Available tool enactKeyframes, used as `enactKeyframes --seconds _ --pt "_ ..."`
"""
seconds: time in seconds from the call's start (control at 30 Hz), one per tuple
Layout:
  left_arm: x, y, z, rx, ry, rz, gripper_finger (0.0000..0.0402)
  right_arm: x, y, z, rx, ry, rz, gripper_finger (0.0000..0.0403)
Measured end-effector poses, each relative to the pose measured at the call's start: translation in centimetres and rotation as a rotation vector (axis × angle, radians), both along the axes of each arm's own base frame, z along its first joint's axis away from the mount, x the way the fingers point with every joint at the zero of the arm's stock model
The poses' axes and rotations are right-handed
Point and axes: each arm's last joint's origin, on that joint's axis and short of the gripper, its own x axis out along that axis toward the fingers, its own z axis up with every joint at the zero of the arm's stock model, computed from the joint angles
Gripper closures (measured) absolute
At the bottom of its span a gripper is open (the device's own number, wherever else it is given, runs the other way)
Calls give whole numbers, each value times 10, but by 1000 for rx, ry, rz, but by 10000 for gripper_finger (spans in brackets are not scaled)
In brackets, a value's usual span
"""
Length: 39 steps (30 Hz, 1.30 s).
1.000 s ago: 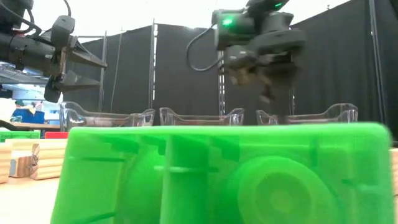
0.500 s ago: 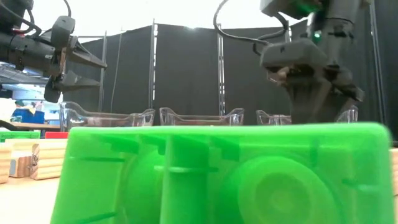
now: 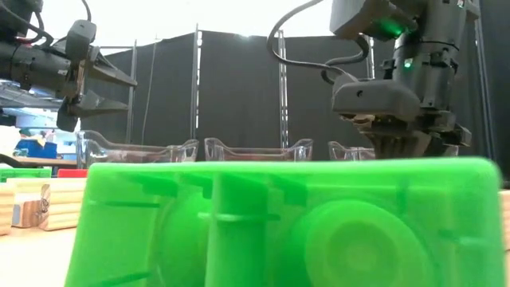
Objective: Sort blocks by size
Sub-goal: Put the large green game piece into the middle transparent bin
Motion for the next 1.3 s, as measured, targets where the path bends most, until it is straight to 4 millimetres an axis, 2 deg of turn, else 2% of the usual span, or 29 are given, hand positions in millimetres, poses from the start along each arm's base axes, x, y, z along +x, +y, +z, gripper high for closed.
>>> enactKeyframes --seconds 0.1,0.2,0.33,0.47,0.6,0.77,0.87,1.0,1.17,1.23,1.3 --pt "0 0 0 0 0 0 133 1 -5 6 10 -5 33 248" --pt "0 0 0 0 1 0 133 5 -18 20 16 -28 111 248" --pt "0 0 0 4 4 0 133 17 -56 51 -30 -136 97 248" --pt "0 0 0 4 5 0 133 27 -106 74 -138 -208 99 248" --pt "0 0 0 5 5 0 133 40 -177 105 -296 -356 35 248" --pt "0 0 0 2 3 0 133 37 -251 126 -437 -523 -88 248" --pt "0 0 0 1 2 0 133 27 -282 134 -465 -573 -106 248" --pt "0 0 0 1 2 0 133 22 -298 137 -463 -616 -54 243" --pt "0 0 0 0 1 0 133 19 -301 137 -458 -615 -73 131" --pt "0 0 0 0 1 0 133 20 -301 137 -457 -620 -75 110" --pt "0 0 0 0 1 0 133 22 -298 137 -438 -630 -54 107"
